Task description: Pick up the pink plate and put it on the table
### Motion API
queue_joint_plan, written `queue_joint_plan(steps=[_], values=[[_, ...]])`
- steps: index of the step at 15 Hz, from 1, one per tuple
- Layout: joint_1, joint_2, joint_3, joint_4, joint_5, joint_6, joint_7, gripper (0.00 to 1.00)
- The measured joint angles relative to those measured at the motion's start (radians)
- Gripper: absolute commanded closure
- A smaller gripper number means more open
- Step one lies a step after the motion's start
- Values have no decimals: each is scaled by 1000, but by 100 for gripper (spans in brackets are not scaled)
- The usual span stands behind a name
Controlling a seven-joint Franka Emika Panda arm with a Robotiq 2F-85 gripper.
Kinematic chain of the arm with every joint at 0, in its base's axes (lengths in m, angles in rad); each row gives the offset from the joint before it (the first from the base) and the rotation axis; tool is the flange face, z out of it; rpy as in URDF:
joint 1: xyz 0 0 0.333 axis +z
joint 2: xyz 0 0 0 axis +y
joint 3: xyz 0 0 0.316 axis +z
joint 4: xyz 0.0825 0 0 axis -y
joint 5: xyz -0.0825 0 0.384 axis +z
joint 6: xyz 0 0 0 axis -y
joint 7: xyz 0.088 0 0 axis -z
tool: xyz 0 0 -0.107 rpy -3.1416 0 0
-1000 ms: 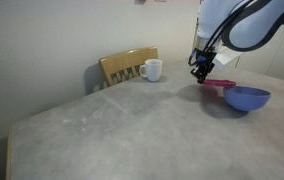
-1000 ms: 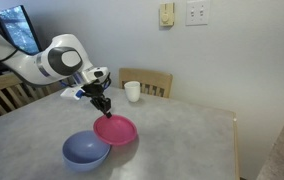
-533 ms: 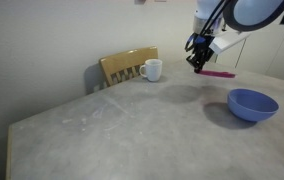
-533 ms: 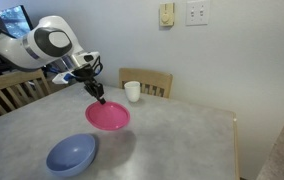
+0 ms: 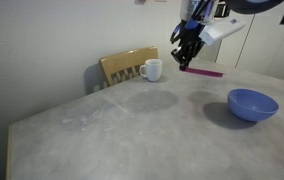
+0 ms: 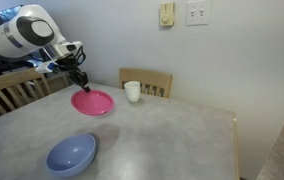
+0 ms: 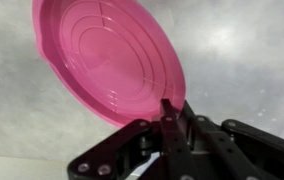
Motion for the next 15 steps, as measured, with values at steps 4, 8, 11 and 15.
queue_joint_plan(steps=[4, 8, 11, 15], values=[[37, 7, 47, 41, 1, -64, 50, 97], [81, 60, 61, 111, -17, -99, 127, 97], [106, 139, 56, 170, -61, -98, 168, 97], [141, 258, 29, 248, -113, -82, 268, 97]])
